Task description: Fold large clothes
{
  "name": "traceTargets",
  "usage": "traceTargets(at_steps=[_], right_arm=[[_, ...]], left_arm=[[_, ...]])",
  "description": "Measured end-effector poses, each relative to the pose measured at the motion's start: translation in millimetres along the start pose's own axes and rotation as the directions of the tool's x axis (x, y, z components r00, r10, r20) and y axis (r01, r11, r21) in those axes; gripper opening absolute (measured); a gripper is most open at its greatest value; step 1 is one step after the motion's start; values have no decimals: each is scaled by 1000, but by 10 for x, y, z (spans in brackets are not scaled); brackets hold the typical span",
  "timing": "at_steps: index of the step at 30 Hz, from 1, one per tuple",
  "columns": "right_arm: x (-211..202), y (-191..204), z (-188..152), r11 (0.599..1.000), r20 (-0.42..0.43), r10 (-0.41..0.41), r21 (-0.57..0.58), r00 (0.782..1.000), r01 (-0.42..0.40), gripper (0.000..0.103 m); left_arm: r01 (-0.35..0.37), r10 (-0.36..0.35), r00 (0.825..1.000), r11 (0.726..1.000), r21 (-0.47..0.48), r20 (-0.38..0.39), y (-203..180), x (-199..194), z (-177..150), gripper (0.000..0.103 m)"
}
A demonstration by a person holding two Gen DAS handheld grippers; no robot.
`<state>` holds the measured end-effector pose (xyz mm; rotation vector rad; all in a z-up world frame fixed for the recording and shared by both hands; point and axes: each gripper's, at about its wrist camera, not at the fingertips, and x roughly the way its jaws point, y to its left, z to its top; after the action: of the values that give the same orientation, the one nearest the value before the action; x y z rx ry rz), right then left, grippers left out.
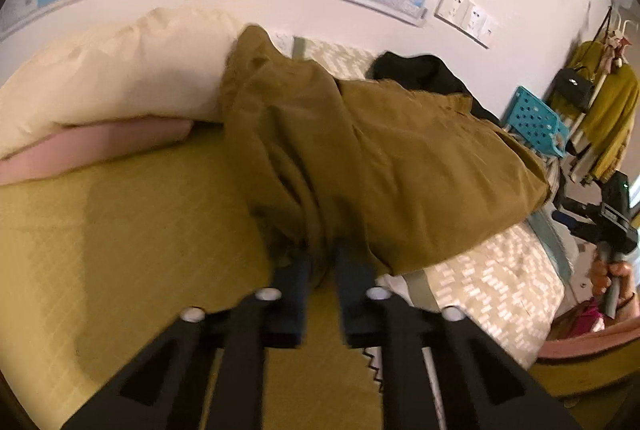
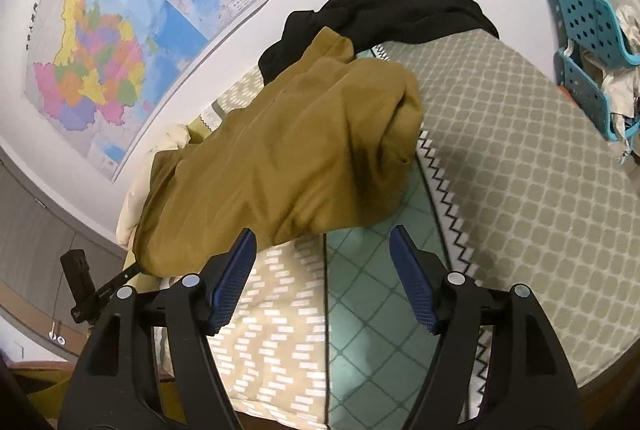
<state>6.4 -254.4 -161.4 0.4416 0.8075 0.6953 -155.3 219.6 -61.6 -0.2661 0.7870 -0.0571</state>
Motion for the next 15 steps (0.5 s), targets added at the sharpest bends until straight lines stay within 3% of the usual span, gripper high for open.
traceTargets(at_steps=[2,4,8,9,10,12,15], right_arm=[[8,3,-7,999,-3,42,15,999,-42,69],[32,9,-20,998,-10,55,25,998,-55,70],[141,-54,-7,992,-26,101,82,995,-99,75],[186,-77,-7,987,-29,121,112,992,-117,75],[234,-87,-11,981,-36,146,134,989,-140,75],[304,-83,-10,975,-49,170,157,984,-161,80],[385,-51,31,969,-48,188,172,981,-178,85]], left_arm=[[31,-31,1000,999,-29,4,70,-57,7,3],[-14,14,1000,999,-39,-3,149,-76,-3,1],[23,-24,1000,998,-59,-13,159,-85,-51,2],[34,-35,999,998,-58,-14,148,-94,-63,10],[51,-53,998,997,-60,-27,123,-95,-78,30],[72,-74,997,995,-65,-35,82,-107,-111,49],[118,-122,991,990,-79,-56,16,-107,-157,56]])
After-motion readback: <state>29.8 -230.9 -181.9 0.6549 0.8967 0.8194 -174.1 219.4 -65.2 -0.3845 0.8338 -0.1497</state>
